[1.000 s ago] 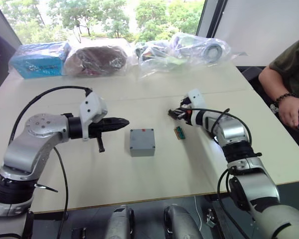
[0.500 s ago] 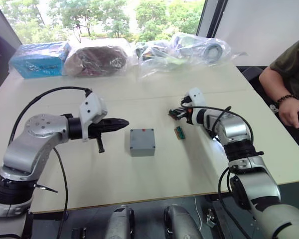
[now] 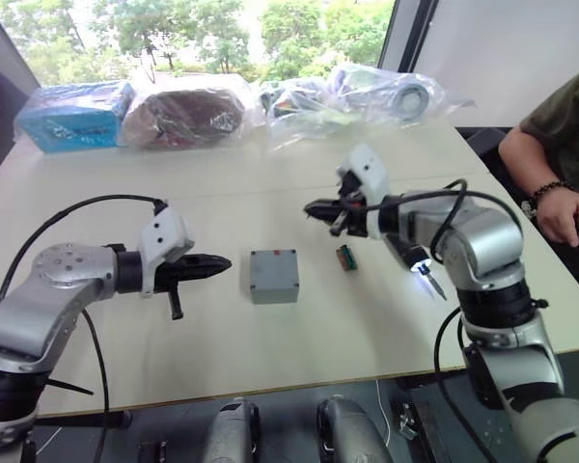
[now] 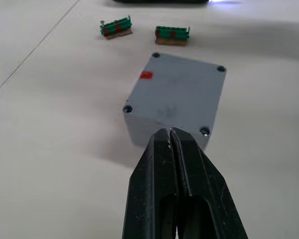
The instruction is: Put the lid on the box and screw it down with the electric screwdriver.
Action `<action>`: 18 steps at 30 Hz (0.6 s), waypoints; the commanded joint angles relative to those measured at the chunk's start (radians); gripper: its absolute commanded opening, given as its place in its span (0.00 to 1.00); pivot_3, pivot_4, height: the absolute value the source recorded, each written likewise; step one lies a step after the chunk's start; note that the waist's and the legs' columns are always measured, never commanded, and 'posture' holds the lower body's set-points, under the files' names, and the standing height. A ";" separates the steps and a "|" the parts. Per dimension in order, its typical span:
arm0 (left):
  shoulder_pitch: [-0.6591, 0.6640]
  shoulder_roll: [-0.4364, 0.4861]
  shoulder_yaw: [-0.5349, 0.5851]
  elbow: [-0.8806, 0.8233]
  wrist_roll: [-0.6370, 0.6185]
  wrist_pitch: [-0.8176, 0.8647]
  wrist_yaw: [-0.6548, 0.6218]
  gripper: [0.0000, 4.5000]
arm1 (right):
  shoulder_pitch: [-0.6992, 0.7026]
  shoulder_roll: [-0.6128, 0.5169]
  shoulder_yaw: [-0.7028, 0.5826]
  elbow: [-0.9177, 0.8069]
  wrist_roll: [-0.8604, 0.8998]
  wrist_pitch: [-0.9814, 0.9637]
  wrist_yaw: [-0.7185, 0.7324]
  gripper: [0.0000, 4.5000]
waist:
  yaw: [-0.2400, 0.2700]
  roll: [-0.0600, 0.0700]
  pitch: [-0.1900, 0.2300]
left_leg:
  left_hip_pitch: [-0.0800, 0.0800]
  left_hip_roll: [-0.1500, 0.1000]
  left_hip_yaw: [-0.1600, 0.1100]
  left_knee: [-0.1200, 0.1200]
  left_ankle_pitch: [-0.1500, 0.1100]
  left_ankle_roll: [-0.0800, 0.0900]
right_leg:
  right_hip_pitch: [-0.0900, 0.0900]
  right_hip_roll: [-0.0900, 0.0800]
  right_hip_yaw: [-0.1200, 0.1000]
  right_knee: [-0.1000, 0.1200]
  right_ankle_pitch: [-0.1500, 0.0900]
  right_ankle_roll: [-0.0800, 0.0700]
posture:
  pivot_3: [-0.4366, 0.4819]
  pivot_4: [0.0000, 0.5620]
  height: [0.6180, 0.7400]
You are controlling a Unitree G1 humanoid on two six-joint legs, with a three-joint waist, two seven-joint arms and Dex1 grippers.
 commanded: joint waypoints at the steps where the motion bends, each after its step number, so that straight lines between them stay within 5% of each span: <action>1: -0.010 0.008 0.037 -0.022 -0.013 -0.017 0.004 0.00 | 0.006 -0.002 0.004 -0.049 0.015 0.013 -0.019 0.01 | 0.002 0.000 0.000 | 0.000 0.000 0.000 0.000 0.000 0.000 | 0.000 0.000 0.000 0.000 0.000 0.000 | 0.48 0.27 1.00; 18: -0.023 -0.007 0.019 -0.040 -0.024 -0.006 0.036 0.00 | 0.044 -0.013 0.060 -0.042 0.011 -0.024 -0.027 0.01 | -0.004 0.000 0.000 | 0.000 0.000 0.000 0.001 0.000 0.000 | 0.000 0.001 0.000 0.000 0.000 0.000 | 0.48 0.27 1.00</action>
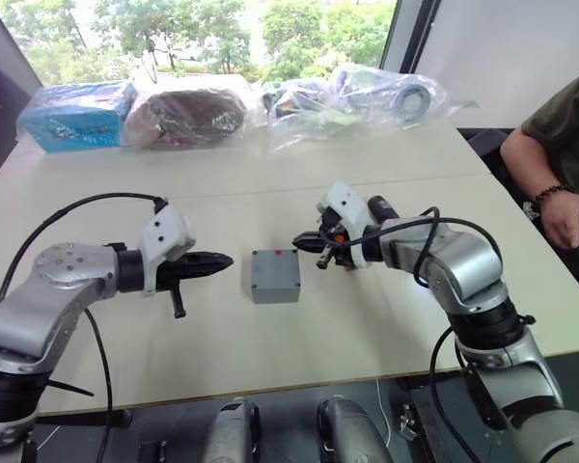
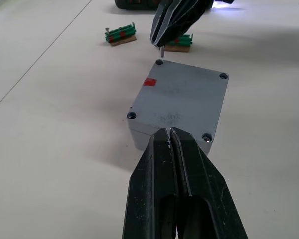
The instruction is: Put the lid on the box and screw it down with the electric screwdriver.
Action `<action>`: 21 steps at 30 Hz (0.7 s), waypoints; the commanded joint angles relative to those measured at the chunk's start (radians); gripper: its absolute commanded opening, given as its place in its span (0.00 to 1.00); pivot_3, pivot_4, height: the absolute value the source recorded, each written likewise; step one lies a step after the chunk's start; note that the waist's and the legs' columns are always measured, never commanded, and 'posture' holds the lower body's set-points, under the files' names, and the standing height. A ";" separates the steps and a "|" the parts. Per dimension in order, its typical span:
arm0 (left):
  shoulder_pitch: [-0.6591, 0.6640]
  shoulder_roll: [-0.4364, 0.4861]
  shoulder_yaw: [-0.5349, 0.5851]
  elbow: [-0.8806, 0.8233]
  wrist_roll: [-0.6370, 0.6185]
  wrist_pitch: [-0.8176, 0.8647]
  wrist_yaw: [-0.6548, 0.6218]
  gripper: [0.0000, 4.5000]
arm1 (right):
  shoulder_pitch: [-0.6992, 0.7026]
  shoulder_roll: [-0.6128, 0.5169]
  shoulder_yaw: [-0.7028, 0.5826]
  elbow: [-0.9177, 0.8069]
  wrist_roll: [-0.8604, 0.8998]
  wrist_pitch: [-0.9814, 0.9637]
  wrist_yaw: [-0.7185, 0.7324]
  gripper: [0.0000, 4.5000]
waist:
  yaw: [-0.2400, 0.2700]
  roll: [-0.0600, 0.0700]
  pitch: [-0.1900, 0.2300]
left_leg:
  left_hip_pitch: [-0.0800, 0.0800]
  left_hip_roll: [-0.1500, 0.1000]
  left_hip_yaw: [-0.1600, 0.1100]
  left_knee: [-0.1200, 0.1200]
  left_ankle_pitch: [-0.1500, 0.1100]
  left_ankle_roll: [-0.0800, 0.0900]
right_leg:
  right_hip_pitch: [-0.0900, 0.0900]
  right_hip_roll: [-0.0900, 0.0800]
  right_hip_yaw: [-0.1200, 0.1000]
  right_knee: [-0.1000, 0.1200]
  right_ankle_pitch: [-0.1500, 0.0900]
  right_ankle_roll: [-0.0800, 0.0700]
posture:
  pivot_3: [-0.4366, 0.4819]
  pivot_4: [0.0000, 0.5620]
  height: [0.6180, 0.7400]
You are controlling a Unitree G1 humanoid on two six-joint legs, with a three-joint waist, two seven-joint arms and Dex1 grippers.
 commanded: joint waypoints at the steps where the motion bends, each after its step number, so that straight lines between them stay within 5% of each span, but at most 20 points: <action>1: -0.021 -0.002 0.018 -0.028 -0.011 -0.008 0.007 0.00 | -0.019 0.004 -0.006 -0.020 0.007 -0.016 -0.005 0.01 | 0.000 0.000 0.000 | 0.000 0.000 0.000 0.000 0.000 0.000 | 0.000 0.000 0.000 0.000 0.000 0.000 | 0.48 0.27 1.00; 21: -0.024 -0.004 0.025 -0.059 -0.033 0.016 0.029 0.00 | -0.027 -0.003 0.037 0.030 -0.026 -0.077 0.007 0.01 | 0.000 0.000 0.000 | 0.000 0.000 0.000 0.000 0.000 0.000 | 0.000 0.000 0.000 0.000 0.000 0.000 | 0.48 0.27 1.00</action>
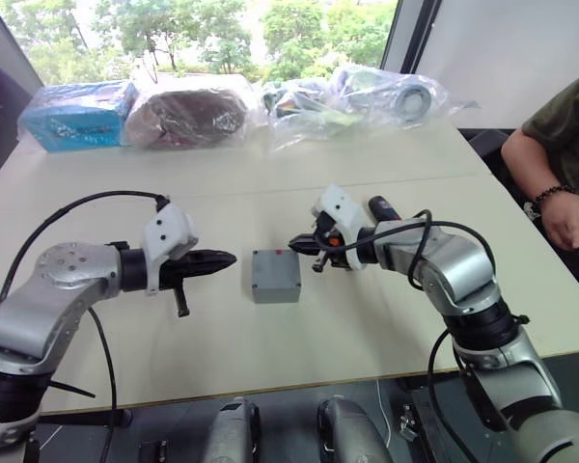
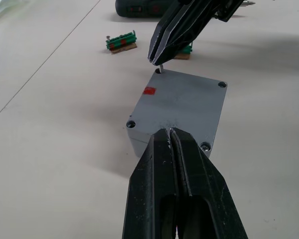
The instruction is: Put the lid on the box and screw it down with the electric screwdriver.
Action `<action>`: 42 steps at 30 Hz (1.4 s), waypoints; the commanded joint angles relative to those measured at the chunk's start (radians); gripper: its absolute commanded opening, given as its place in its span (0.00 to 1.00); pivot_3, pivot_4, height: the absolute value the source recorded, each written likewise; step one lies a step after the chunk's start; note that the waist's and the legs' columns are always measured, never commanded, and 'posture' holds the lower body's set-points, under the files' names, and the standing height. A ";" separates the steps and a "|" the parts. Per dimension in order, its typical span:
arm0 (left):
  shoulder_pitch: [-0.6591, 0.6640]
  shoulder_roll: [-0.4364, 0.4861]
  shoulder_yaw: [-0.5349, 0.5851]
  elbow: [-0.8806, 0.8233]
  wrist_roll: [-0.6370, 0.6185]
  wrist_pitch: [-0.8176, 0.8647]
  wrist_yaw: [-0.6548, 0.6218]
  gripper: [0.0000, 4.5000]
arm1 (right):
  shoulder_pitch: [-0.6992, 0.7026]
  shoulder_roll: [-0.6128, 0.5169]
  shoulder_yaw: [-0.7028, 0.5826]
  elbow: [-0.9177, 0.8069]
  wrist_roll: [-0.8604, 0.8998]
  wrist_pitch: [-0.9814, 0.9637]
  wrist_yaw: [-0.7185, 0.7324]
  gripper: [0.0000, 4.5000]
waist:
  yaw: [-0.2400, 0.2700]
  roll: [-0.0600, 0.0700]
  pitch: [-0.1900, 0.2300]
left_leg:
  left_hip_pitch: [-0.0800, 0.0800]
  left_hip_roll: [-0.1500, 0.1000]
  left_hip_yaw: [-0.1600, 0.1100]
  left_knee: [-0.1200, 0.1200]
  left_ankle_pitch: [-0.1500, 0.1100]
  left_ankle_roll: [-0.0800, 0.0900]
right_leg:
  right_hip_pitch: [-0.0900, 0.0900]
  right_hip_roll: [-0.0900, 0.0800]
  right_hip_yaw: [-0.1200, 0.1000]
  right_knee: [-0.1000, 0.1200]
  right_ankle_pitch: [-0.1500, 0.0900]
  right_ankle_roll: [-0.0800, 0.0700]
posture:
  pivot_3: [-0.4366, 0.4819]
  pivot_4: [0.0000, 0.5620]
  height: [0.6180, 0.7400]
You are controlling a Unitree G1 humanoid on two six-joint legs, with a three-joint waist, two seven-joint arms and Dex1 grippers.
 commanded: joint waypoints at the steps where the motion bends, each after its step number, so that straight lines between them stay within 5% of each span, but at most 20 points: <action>1: -0.018 0.005 0.026 -0.037 -0.018 0.001 0.006 0.00 | -0.029 -0.009 -0.001 0.008 -0.010 -0.024 0.006 0.01 | 0.000 0.000 0.000 | 0.000 0.000 0.000 0.000 0.000 0.000 | 0.000 0.000 0.000 0.000 0.000 0.000 | 0.48 0.27 1.00; 42: -0.026 0.005 0.013 -0.036 -0.022 0.001 0.008 0.00 | -0.058 -0.017 -0.015 -0.014 0.018 -0.017 0.020 0.01 | 0.000 0.000 0.000 | 0.000 0.000 0.000 0.000 0.000 0.000 | 0.000 0.000 0.000 0.000 0.000 0.000 | 0.48 0.27 1.00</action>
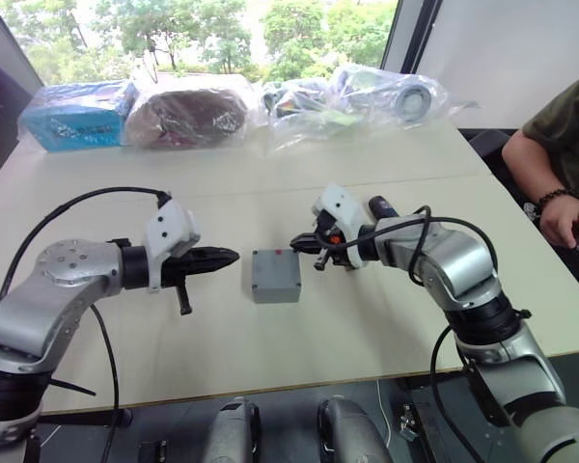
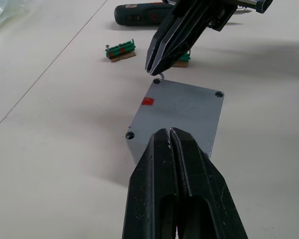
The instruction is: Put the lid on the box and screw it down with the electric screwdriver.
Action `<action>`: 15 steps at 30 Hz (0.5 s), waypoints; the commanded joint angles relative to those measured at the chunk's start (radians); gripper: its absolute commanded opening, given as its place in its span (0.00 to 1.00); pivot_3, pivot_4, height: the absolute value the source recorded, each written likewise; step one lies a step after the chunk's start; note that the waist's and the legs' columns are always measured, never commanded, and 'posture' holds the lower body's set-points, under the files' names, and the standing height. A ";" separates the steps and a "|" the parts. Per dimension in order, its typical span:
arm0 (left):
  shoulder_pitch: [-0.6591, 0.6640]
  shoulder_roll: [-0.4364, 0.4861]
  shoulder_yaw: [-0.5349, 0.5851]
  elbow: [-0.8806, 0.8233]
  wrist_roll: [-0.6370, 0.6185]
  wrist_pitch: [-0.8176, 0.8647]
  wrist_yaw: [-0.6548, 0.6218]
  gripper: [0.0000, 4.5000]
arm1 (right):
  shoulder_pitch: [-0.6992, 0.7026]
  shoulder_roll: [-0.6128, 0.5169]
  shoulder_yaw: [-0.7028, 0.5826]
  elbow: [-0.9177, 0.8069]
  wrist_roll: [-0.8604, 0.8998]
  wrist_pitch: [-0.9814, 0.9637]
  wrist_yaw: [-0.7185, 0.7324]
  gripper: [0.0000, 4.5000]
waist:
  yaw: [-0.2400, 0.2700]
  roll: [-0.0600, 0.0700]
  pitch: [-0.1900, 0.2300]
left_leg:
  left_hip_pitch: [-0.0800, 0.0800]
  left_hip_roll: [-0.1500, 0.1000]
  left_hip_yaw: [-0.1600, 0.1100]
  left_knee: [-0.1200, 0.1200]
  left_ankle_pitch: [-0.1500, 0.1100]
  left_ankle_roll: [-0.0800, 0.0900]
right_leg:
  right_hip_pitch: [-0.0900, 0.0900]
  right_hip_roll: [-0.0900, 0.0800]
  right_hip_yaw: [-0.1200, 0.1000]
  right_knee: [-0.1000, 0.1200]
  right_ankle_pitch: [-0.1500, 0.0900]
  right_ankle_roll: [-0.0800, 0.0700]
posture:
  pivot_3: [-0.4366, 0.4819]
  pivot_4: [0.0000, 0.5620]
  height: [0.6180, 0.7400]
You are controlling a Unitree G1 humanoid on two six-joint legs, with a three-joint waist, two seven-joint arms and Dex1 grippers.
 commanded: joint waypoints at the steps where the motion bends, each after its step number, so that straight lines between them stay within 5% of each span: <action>1: -0.010 0.005 0.014 -0.020 -0.006 -0.007 -0.001 0.00 | -0.033 0.004 -0.030 -0.041 0.012 -0.012 0.000 0.01 | 0.000 0.000 0.000 | 0.000 0.000 0.000 0.000 0.000 0.000 | 0.000 0.000 0.000 0.000 0.000 0.000 | 0.48 0.27 1.00; 15: -0.010 0.008 0.013 -0.022 -0.004 -0.007 -0.003 0.00 | -0.029 0.030 -0.043 -0.030 0.015 -0.022 -0.015 0.01 | 0.000 0.000 0.000 | 0.000 0.000 0.000 0.000 0.000 0.000 | 0.000 0.000 0.000 0.000 0.000 0.000 | 0.48 0.27 1.00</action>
